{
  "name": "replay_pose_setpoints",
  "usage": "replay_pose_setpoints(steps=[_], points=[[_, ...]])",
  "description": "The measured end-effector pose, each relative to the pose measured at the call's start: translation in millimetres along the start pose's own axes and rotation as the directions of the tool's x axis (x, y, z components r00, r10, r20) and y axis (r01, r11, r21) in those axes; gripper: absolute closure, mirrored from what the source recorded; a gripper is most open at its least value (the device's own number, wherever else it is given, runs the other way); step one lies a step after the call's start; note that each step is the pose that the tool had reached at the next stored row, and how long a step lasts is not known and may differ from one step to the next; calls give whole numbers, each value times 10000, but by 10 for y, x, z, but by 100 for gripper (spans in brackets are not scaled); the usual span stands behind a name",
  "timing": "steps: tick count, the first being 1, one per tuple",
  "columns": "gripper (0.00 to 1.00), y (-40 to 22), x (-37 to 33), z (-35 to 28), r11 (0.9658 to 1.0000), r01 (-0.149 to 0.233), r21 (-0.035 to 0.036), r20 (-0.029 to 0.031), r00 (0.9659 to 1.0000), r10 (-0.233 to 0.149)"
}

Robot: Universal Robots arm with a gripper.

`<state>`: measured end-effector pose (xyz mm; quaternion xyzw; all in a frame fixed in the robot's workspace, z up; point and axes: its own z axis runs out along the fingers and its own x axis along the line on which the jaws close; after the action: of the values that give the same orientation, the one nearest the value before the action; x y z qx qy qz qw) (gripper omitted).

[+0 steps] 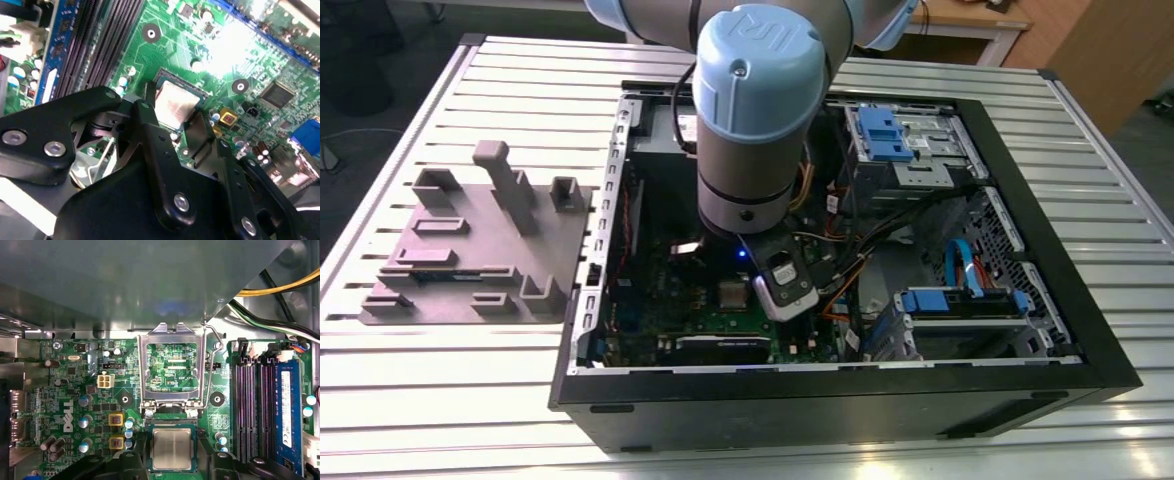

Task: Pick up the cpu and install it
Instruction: 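Place the cpu into insertion slot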

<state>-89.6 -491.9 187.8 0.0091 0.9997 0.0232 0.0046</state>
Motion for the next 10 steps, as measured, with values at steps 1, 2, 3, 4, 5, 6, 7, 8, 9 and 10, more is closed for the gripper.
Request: replay_pose_setpoints(steps=[1, 2, 3, 4, 5, 6, 7, 8, 9, 10], points=[[52, -1, 0, 2, 10000, -1, 3, -3, 10000, 1], [45, 0, 0, 3, 10000, -1, 3, -3, 10000, 1], [45, -1, 1, 4, 10000, -1, 3, -4, 10000, 1], [45, 0, 0, 5, 10000, -2, 1, -2, 10000, 2], [45, 0, 0, 0, 10000, -2, 0, -1, 10000, 2], [45, 1, 0, -17, 10000, -1, -1, -1, 10000, 1], [45, 2, 0, -37, 10000, -1, -1, -1, 10000, 1], [45, 3, 0, -57, 10000, -2, 1, -1, 10000, 2], [45, 3, 0, -68, 10000, -1, 1, -1, 10000, 1], [45, 3, 0, -75, 10000, -2, 1, -1, 10000, 2]])
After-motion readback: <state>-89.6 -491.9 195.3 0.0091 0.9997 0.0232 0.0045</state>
